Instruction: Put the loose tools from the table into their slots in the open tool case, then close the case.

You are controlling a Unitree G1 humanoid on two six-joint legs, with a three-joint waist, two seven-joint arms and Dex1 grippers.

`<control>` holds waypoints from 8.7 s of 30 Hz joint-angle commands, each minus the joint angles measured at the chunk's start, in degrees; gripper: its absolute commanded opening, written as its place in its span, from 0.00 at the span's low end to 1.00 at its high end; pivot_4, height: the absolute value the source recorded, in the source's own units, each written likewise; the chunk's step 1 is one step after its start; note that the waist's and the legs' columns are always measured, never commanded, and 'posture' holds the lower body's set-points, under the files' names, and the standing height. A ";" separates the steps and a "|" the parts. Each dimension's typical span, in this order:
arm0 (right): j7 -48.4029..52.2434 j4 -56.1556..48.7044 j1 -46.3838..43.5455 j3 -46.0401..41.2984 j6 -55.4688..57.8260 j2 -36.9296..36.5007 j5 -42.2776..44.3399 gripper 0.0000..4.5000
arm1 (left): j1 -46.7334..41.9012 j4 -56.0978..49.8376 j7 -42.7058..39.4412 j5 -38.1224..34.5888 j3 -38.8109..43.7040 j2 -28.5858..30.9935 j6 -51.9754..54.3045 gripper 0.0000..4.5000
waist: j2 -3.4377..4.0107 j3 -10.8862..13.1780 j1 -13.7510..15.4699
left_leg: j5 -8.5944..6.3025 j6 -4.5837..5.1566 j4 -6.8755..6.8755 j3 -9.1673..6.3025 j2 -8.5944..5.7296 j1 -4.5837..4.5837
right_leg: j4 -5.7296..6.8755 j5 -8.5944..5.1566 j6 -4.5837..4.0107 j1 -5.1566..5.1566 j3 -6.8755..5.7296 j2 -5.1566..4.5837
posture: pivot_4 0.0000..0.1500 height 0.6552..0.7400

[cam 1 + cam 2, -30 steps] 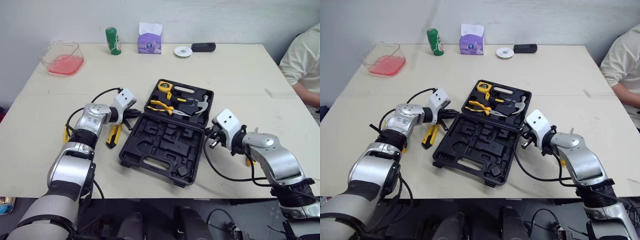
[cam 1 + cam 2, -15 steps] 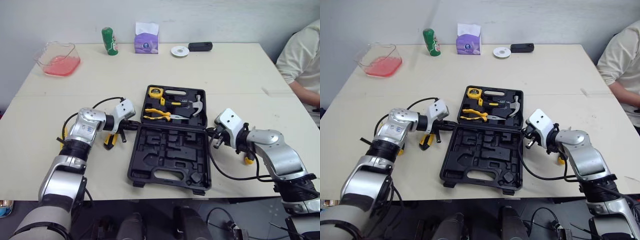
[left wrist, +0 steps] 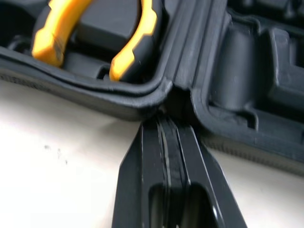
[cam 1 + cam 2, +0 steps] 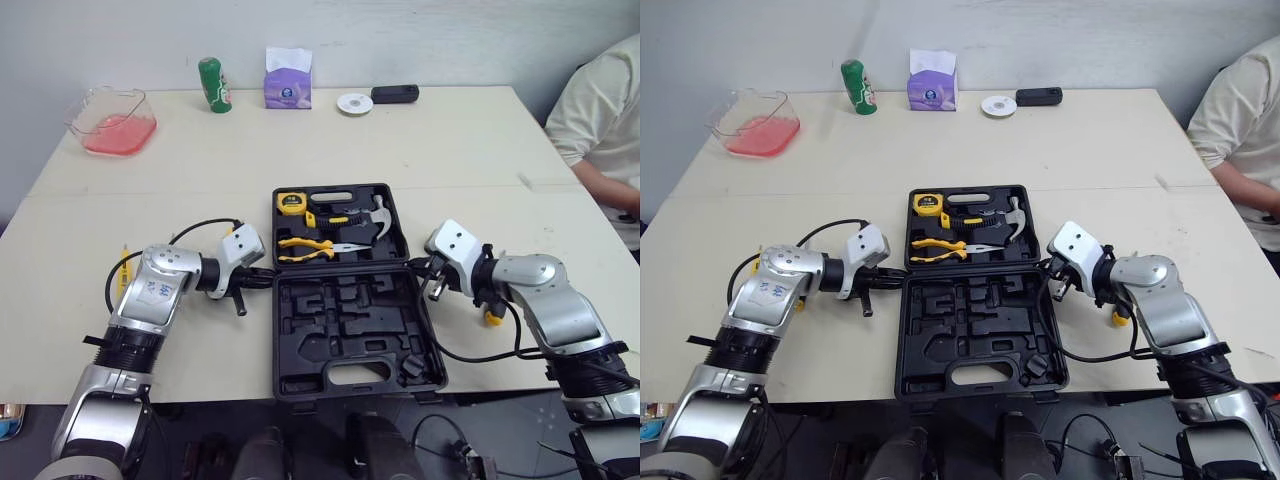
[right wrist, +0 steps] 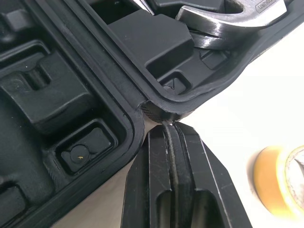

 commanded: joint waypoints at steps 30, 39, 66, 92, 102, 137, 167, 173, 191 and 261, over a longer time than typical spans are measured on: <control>15.33 17.56 24.58 -43.15 -0.98 -26.19 15.93 0.98 | 55.13 -11.98 10.39 -22.87 65.99 16.68 16.44 1.00 | 0.10 0.02 -0.76 | -0.45 0.23 -0.94 -0.73 -0.03 1.30 | -1.31 -0.26 -0.46 1.57 -0.21 -0.54 | 1.00 1.00; 14.78 7.16 20.61 -38.69 3.00 -23.23 20.69 0.98 | 49.10 -29.44 20.08 -30.06 60.12 13.27 28.10 1.00 | 0.16 0.03 -0.77 | -0.15 -0.08 -1.63 -0.70 -0.04 1.52 | -1.27 -0.25 -0.45 1.49 -0.18 -0.50 | 1.00 1.00; 9.06 -22.57 -15.47 -5.28 17.01 0.98 42.27 0.99 | 17.07 -31.23 53.82 -19.60 31.82 -1.55 54.02 0.94 | -0.15 0.09 -0.27 | 0.17 -0.46 -1.58 -0.75 -0.10 1.57 | -1.25 -0.22 -0.39 1.62 -0.30 -0.42 | 1.00 1.00; 7.30 -26.10 3.17 -14.31 13.63 -10.20 35.13 1.00 | -5.73 -36.59 11.45 -32.18 0.01 25.67 36.47 0.24 | -0.24 0.13 0.86 | 0.21 -0.31 -1.48 -0.68 -0.13 0.29 | -1.32 -0.14 -0.33 0.60 -0.44 -0.39 | 1.00 1.00; 4.90 -29.36 23.16 -24.75 11.75 -14.73 32.13 1.00 | -24.63 -22.78 5.02 -21.45 -24.83 15.16 34.84 0.24 | -0.22 0.22 0.79 | 0.14 -0.01 -0.61 -0.49 -0.07 0.22 | -1.22 0.08 -0.01 0.66 0.06 0.36 | 1.00 1.00; -2.47 -35.73 32.58 -30.80 12.79 -11.67 36.04 1.00 | -27.30 -10.82 -4.34 -9.81 -24.98 6.45 22.87 0.84 | -0.21 0.23 2.22 | 0.15 0.02 -0.31 -0.64 -0.08 0.12 | -0.97 0.08 0.00 0.65 0.09 0.44 | 1.00 1.00; -3.11 -35.66 29.54 -27.90 12.90 -11.71 36.99 1.00 | -6.83 2.67 -1.38 -2.93 -17.24 -4.18 -5.08 0.01 | -0.18 0.16 2.34 | 0.03 0.19 0.04 -0.67 -0.08 0.17 | -0.73 0.08 0.01 0.80 -0.02 0.35 | 1.00 1.00; -3.83 -36.14 30.54 -27.38 12.68 -11.06 36.61 1.00 | -5.64 2.57 1.50 1.74 -21.54 -3.83 0.78 0.01 | -0.12 -0.53 2.37 | -0.01 0.25 0.04 -0.67 -0.08 0.29 | -0.78 0.08 0.01 0.92 0.00 0.34 | 1.00 1.00; -3.98 -36.00 32.05 -27.58 11.83 -11.50 36.05 1.00 | -8.66 0.57 0.23 -9.58 -9.25 -7.99 -0.14 0.01 | -0.14 -0.80 2.12 | -0.39 0.56 -0.72 -0.75 -0.09 1.73 | -1.42 -0.02 -0.12 2.29 -0.27 -0.46 | 1.00 1.00; -6.99 -26.81 44.47 -54.46 17.15 -5.72 33.29 1.00 | 32.11 -27.46 10.79 -46.98 43.66 22.77 22.95 0.98 | -0.07 -0.18 0.80 | 0.00 -0.15 -1.91 -0.72 -0.03 1.01 | -1.51 -0.17 -0.54 1.06 -0.37 -0.64 | 1.00 1.00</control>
